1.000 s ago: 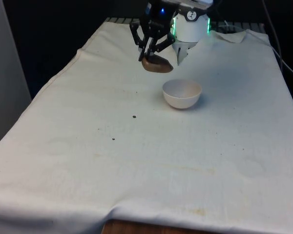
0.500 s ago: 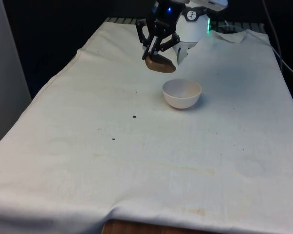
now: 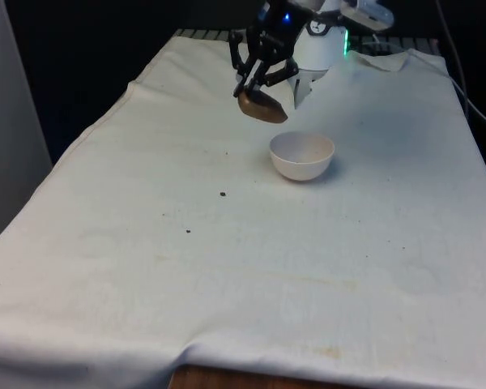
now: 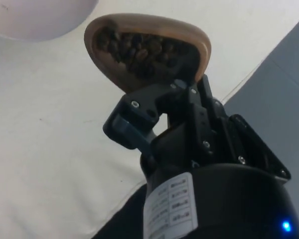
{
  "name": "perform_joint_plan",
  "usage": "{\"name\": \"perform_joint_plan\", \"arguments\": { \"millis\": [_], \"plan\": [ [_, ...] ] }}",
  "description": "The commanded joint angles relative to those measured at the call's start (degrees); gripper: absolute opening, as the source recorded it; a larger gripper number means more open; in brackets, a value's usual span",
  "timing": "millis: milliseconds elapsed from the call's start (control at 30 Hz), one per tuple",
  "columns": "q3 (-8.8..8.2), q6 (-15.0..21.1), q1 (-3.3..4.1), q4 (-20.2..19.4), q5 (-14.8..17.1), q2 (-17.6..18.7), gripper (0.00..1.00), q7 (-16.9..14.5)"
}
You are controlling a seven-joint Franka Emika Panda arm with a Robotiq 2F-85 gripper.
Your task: Pour the coffee beans from the cup into the bowl.
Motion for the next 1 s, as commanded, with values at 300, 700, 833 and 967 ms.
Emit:
{"name": "perform_joint_plan", "arguments": {
  "millis": [300,700,833,967],
  "plan": [
    [1.43,-2.86,0.29,0.06,-5.27,-0.40,0.00,5.79],
    [4.30,-6.25,0.23,-0.29,-6.88,-0.97,0.00,9.80],
    [5.04,-7.22,0.23,-0.23,-7.56,-1.03,0.00,10.94],
    [6.13,-9.05,0.23,-0.06,-9.34,-0.86,0.00,13.29]
  ]
}}
